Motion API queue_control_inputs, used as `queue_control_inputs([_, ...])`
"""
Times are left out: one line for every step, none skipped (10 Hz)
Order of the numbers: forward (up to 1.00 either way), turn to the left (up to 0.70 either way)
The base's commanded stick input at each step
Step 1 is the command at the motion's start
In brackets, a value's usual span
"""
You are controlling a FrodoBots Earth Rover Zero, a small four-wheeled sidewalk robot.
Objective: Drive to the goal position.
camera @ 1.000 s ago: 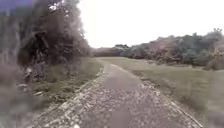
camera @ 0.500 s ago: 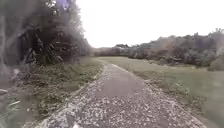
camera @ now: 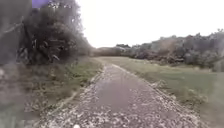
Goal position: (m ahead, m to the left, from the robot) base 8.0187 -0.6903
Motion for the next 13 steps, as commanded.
queue_control_inputs([1.00, 0.00])
queue_control_inputs([1.00, 0.00])
queue_control_inputs([1.00, 0.00])
queue_control_inputs([1.00, 0.00])
queue_control_inputs([1.00, -0.36])
queue_control_inputs([1.00, -0.37])
queue_control_inputs([1.00, -0.38])
queue_control_inputs([1.00, 0.00])
queue_control_inputs([1.00, 0.00])
queue_control_inputs([1.00, 0.00])
queue_control_inputs([1.00, 0.00])
queue_control_inputs([1.00, 0.00])
queue_control_inputs([1.00, 0.00])
